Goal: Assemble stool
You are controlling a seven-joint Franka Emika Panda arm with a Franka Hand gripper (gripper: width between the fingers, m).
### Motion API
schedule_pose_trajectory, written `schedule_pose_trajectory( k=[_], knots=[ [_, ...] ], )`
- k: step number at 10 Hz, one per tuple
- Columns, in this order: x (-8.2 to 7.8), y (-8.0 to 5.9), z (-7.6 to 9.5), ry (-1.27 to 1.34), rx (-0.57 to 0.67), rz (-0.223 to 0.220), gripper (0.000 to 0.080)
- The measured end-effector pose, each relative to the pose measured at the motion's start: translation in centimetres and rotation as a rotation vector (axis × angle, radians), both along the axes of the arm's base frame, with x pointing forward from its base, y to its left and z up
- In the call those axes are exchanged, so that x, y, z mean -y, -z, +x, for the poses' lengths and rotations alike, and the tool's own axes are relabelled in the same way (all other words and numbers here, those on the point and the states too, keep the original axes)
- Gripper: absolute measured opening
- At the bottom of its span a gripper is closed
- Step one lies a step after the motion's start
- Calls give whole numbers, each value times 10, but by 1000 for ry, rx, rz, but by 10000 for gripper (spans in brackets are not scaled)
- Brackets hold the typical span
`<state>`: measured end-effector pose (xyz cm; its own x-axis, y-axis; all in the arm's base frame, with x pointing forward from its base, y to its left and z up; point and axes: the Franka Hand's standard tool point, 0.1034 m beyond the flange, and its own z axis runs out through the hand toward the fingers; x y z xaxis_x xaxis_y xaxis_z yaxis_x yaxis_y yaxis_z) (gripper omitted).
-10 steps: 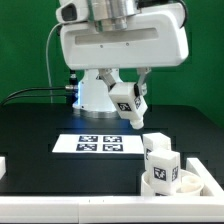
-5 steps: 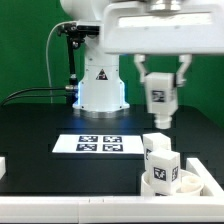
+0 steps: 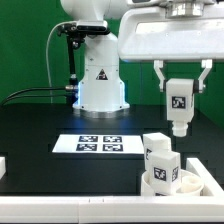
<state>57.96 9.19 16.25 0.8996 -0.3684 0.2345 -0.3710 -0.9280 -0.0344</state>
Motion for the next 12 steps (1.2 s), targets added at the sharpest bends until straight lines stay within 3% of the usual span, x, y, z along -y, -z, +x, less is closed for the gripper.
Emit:
schedule_pose_trajectory(
  k=[2,6,10,12],
  knots=[
    [-8,17,6,-37,0,-10,334],
    [-9,17,5,-32,-4,3,334],
    [-32,43,14,-48,9,2,334],
    [-35,47,15,-58,25,10,334]
  ],
)
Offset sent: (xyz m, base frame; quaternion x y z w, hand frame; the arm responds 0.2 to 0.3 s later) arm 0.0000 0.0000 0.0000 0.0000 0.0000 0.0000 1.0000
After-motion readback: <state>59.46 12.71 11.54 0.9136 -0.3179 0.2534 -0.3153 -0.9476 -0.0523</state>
